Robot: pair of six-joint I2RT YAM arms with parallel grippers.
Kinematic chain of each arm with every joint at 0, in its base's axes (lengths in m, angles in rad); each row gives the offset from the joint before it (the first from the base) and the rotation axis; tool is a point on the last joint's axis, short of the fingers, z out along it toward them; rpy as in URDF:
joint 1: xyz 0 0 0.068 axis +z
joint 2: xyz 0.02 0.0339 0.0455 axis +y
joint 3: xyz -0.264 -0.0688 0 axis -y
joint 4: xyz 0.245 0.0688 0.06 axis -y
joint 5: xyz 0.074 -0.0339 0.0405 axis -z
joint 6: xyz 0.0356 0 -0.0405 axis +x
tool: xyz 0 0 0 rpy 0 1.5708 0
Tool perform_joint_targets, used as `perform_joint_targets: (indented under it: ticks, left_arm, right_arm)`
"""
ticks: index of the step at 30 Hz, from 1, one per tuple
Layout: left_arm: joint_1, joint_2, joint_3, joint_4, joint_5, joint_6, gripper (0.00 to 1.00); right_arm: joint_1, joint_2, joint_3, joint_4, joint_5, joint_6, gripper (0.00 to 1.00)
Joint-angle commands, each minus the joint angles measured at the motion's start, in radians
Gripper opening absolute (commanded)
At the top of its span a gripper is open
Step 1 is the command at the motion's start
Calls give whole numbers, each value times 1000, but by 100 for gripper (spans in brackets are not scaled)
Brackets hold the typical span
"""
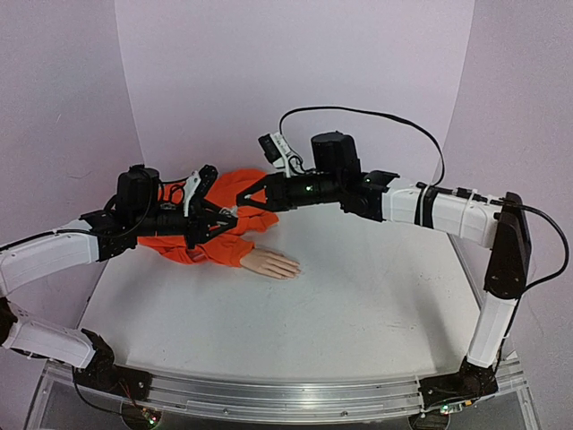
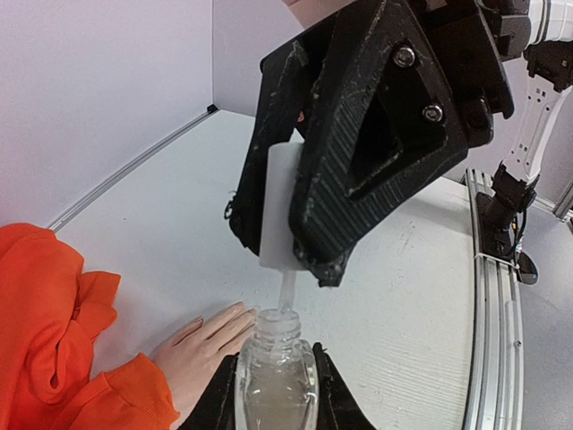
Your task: Paint the nails
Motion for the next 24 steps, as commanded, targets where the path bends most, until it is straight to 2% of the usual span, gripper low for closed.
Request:
perform_joint_targets:
  ticks: [1, 8, 15, 20, 24]
  left_arm:
    - [0, 3, 13, 20, -1, 19, 0]
    - [0, 10, 15, 17, -14, 16, 0]
    - [0, 18, 19, 11, -34, 0, 0]
    - [0, -16, 47, 3, -157, -75, 0]
    - [0, -32, 102, -4, -217, -126, 0]
  right_arm:
    - [1, -87, -12, 57, 0, 4, 0]
    - [-16, -139, -62, 72, 19, 11, 0]
    - [-73, -228, -181, 128, 38, 27, 0]
    - [-167, -286, -328, 128, 30, -30, 0]
    - [-242, -259, -419, 120, 5, -97, 0]
